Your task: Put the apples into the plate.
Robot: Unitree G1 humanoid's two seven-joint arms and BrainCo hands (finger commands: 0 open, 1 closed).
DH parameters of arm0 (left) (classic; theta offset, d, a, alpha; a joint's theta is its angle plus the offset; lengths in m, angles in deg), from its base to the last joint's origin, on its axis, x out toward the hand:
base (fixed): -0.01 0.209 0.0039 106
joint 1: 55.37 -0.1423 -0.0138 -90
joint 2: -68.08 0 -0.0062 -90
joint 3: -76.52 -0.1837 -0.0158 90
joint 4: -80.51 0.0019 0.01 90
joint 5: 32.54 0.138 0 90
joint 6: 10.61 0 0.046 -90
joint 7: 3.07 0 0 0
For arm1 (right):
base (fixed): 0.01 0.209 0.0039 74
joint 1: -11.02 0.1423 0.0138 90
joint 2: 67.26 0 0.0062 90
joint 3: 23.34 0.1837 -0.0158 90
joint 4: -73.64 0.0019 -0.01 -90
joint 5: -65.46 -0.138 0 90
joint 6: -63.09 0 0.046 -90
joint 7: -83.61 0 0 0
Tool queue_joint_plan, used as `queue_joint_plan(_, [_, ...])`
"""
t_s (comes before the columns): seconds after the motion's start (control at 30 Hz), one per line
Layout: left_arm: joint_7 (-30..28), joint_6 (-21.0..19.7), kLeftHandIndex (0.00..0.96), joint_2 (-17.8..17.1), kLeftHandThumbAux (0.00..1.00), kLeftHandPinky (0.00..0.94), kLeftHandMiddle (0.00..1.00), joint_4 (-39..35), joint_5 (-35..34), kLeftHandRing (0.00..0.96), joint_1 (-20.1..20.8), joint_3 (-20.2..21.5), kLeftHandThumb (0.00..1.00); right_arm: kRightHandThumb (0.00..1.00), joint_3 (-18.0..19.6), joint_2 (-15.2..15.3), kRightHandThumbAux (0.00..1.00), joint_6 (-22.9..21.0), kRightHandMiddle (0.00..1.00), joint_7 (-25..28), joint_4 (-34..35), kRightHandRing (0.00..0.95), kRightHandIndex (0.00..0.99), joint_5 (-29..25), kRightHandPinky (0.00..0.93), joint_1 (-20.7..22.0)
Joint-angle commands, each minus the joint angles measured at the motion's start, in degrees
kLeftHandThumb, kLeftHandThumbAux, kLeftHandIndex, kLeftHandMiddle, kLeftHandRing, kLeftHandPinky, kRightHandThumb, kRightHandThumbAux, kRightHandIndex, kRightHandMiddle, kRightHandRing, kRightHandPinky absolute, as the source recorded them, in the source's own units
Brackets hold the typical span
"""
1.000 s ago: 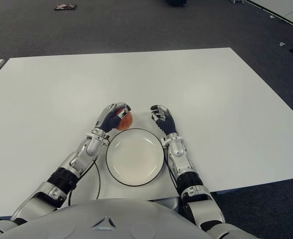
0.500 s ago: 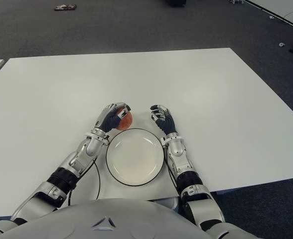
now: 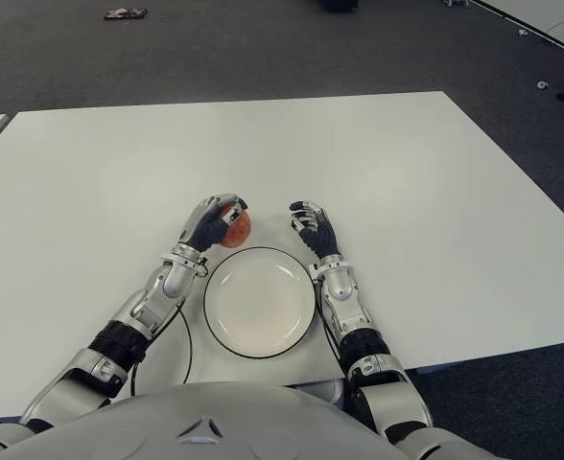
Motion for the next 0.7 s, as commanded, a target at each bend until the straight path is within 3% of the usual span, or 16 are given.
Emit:
queue_joint_plan(0.03, [-0.73, -0.45, 0.445, -0.25, 0.698, 0.873, 0.871, -0.98, 0.65, 0.873, 1.03, 0.57, 0.72, 0.655, -0.57, -0.42, 0.644, -3.04, 0.326, 0.17, -3.68, 0.316, 0.308, 0.56, 0.333, -3.47])
queue_joint_plan(0.33, [0.29, 1.38, 0.444, -0.86, 0.698, 0.875, 0.872, -4.98, 1.65, 0.876, 0.94, 1.04, 0.721, 0.66, -0.74, -0.37, 0.646, -2.89, 0.326, 0.49, -3.7, 0.312, 0.31, 0.55, 0.326, -3.44])
queue_joint_plan(0.47, [-1.71, 1.44, 0.444, -0.84, 0.698, 0.876, 0.872, -12.98, 0.9, 0.877, -2.41, 0.69, 0.722, 0.652, -0.64, -0.27, 0.648, -3.26, 0.321, 0.78, -4.02, 0.306, 0.307, 0.36, 0.319, -3.28])
queue_joint_plan(0.7, [-4.2, 2.53, 0.444, -1.55, 0.698, 0.878, 0.871, -21.29, -0.76, 0.88, -3.91, 2.17, 0.722, 0.65, -0.82, -0.05, 0.67, -2.36, 0.323, 0.13, -4.53, 0.307, 0.298, 0.9, 0.314, -3.31])
